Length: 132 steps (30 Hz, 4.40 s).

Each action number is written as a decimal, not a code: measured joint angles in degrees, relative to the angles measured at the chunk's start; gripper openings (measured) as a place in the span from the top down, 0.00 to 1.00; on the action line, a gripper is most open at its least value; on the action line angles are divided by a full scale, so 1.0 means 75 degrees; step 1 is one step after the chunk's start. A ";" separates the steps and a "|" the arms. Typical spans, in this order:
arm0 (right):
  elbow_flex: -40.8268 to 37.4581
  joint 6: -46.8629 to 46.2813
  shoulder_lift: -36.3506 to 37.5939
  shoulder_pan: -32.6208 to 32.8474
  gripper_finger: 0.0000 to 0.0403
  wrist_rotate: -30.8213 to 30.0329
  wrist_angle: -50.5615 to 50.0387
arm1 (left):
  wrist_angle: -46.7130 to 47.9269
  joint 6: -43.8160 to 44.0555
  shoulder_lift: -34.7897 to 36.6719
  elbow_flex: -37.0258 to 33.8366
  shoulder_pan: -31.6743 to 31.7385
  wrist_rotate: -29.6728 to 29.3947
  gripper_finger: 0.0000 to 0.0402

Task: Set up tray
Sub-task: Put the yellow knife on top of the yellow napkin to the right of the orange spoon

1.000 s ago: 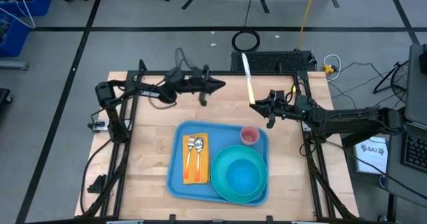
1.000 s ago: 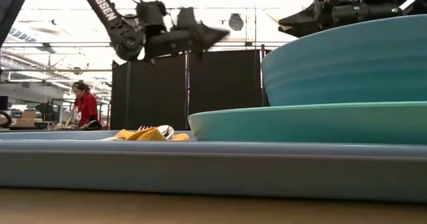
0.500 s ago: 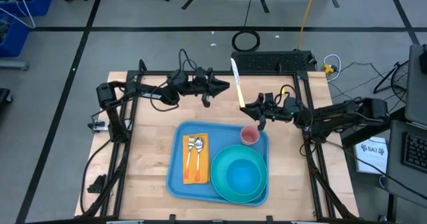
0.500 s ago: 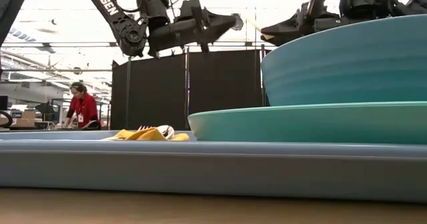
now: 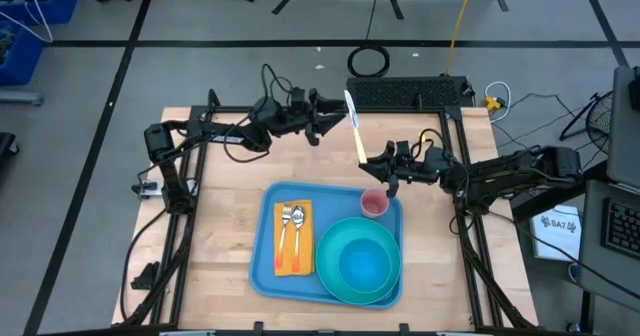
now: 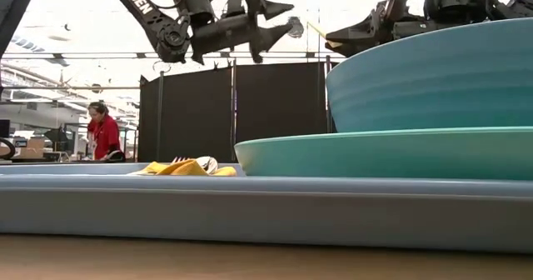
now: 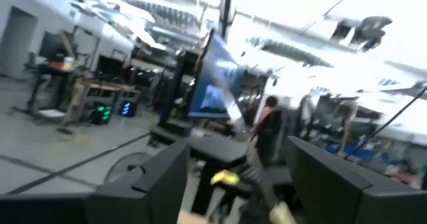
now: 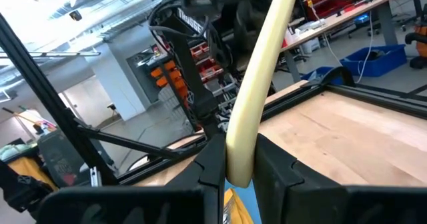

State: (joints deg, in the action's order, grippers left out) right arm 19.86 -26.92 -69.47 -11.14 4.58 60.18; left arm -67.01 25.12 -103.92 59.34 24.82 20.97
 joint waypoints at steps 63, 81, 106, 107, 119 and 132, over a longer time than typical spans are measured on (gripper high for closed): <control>-0.0632 0.0454 0.2309 -0.0195 0.51 -0.0375 -0.2122 | 0.3009 -0.0854 0.0079 0.1045 0.0267 0.0303 1.00; -0.1527 0.0484 0.4658 -0.1062 0.54 -0.0393 -0.2621 | 0.7627 0.0032 0.3654 -0.1841 -0.2536 -0.2753 1.00; -0.1527 0.0280 0.4648 -0.1070 0.57 -0.0385 -0.2396 | 0.4598 0.2875 0.2667 -0.3971 -0.4793 -0.4604 1.00; -0.1527 0.0280 0.4648 -0.1070 0.57 -0.0385 -0.2398 | 0.4664 0.2896 0.2667 -0.3971 -0.4766 -0.4604 1.00; -0.1524 0.0283 0.4648 -0.1070 0.57 -0.0335 -0.2428 | 0.4829 0.2878 0.2955 -0.3982 -0.4706 -0.4630 1.00; -0.1518 0.0305 0.4648 -0.1067 0.57 -0.0195 -0.2425 | 0.4531 0.3836 0.2947 -0.3985 -0.5103 -0.4637 1.00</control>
State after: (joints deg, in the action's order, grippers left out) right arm 8.47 -24.63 -34.61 -19.14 3.11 42.00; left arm -33.03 53.89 -81.82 29.45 -13.46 -13.81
